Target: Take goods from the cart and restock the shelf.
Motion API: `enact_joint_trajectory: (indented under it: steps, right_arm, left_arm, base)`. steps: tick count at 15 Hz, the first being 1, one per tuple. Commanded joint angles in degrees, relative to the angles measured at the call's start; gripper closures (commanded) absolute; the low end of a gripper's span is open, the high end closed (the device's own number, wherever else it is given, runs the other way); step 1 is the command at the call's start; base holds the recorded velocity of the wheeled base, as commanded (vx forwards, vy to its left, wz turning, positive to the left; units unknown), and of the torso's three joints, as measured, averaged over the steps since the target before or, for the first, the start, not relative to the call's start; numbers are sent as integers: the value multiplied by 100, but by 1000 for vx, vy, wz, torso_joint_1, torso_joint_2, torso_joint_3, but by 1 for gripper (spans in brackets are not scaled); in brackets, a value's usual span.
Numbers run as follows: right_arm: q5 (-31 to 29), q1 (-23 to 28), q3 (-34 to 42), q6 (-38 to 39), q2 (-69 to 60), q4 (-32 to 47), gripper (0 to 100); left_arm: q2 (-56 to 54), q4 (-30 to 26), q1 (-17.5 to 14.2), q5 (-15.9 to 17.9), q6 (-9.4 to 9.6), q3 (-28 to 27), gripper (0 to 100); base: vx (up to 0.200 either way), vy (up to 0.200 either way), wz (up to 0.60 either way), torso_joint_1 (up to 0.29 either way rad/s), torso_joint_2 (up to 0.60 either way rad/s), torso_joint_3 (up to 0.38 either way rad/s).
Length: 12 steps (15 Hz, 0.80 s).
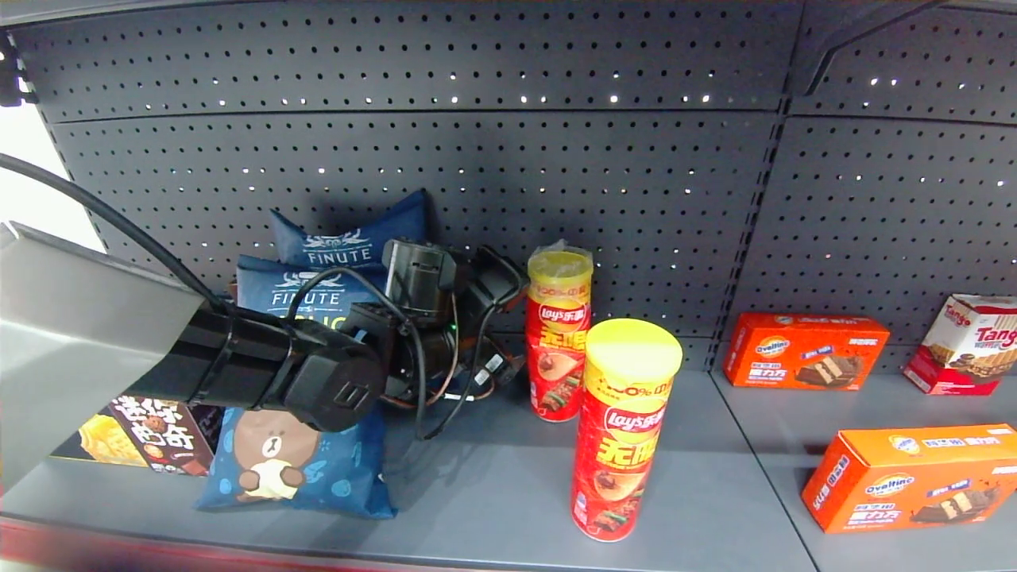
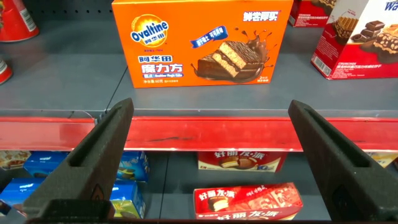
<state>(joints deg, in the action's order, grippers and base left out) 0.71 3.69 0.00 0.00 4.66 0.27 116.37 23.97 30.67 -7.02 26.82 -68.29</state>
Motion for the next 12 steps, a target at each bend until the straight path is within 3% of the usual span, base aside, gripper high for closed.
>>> enact_joint_trajectory:
  steps: [1, 12]
  right_arm:
    - [0, 0, 0, 0, 9, 0, 0]
    - [8, 0, 0, 0, 9, 0, 0]
  left_arm:
    - [0, 3, 27, 8, -1, 0, 0]
    - [26, 3, 141, 8, -1, -18, 0]
  base:
    - [0, 0, 0, 0, 0, 0]
    - [0, 0, 0, 0, 0, 0]
